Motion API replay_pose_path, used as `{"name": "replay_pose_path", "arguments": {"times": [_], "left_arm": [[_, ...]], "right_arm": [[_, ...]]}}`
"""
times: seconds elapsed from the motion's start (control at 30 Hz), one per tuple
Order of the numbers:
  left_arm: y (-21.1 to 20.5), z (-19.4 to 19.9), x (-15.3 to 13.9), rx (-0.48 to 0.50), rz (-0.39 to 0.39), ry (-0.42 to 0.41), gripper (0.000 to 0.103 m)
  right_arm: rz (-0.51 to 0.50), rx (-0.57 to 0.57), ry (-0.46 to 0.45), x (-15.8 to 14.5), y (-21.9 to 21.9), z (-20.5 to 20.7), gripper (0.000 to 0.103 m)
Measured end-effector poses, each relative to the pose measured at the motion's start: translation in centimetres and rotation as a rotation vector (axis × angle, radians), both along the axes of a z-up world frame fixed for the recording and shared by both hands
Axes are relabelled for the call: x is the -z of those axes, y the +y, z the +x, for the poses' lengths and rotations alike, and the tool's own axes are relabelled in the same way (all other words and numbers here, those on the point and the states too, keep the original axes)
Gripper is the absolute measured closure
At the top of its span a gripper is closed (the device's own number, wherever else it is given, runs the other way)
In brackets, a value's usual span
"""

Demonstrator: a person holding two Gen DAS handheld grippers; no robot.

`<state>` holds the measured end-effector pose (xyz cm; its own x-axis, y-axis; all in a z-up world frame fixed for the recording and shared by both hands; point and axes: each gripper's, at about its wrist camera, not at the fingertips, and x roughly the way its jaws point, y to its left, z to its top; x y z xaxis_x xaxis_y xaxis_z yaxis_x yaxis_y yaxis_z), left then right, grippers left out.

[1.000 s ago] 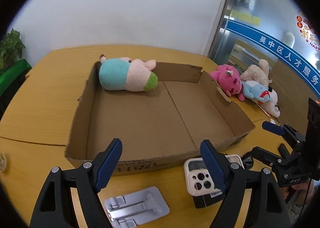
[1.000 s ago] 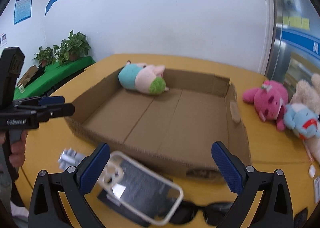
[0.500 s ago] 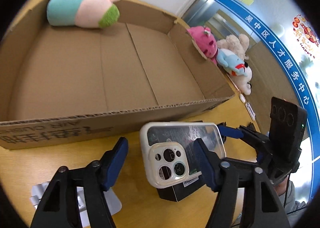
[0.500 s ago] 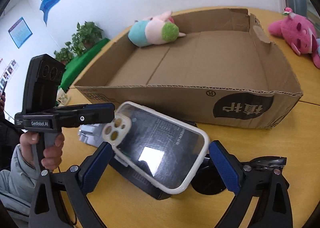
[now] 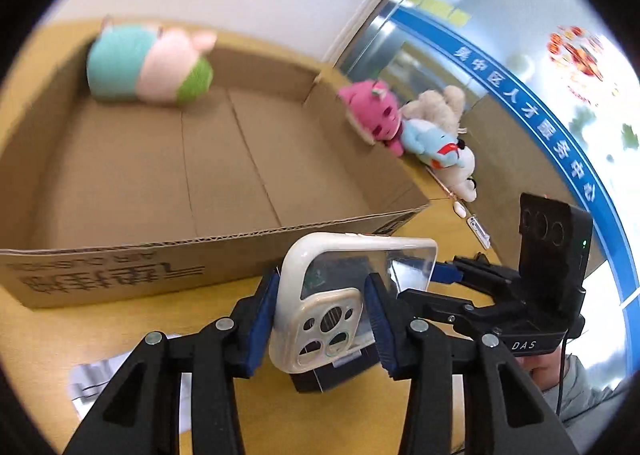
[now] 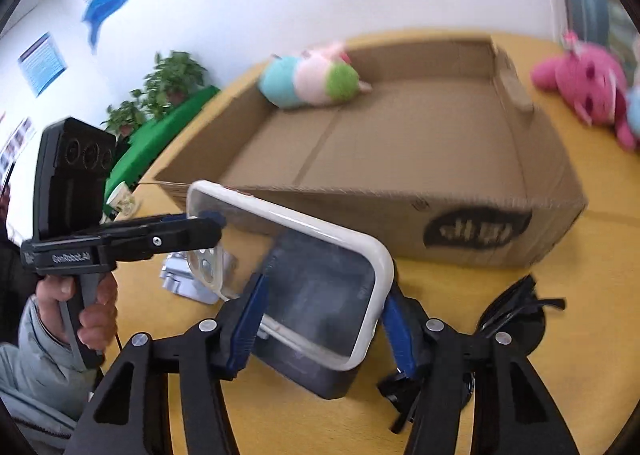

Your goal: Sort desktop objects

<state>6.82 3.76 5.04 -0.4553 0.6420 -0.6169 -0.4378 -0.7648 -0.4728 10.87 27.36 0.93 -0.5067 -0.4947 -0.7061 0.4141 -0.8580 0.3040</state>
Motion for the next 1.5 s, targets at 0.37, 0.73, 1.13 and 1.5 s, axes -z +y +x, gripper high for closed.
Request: {"name": "replay_pose_path", "arguments": {"times": [0.37, 0.73, 1.13, 1.5], "left_arm": [[-2.6, 7.0, 1.0, 0.017, -0.088, 0.129, 0.060], [-5.0, 10.6, 2.4, 0.013, -0.062, 0.100, 0.060], [-6.2, 10.2, 2.9, -0.003, 0.084, -0.033, 0.060], [-0.7, 7.7, 6.8, 0.049, -0.125, -0.227, 0.070]], "right_arm": [[0.089, -0.172, 0.166, 1.9, -2.8, 6.5, 0.062], [0.354, -0.308, 0.405, 4.4, -5.0, 13.0, 0.081], [0.325, -0.316, 0.235, 5.2, -1.5, 14.5, 0.047], [0.162, -0.049, -0.008, 5.5, 0.7, 11.4, 0.044]]}}
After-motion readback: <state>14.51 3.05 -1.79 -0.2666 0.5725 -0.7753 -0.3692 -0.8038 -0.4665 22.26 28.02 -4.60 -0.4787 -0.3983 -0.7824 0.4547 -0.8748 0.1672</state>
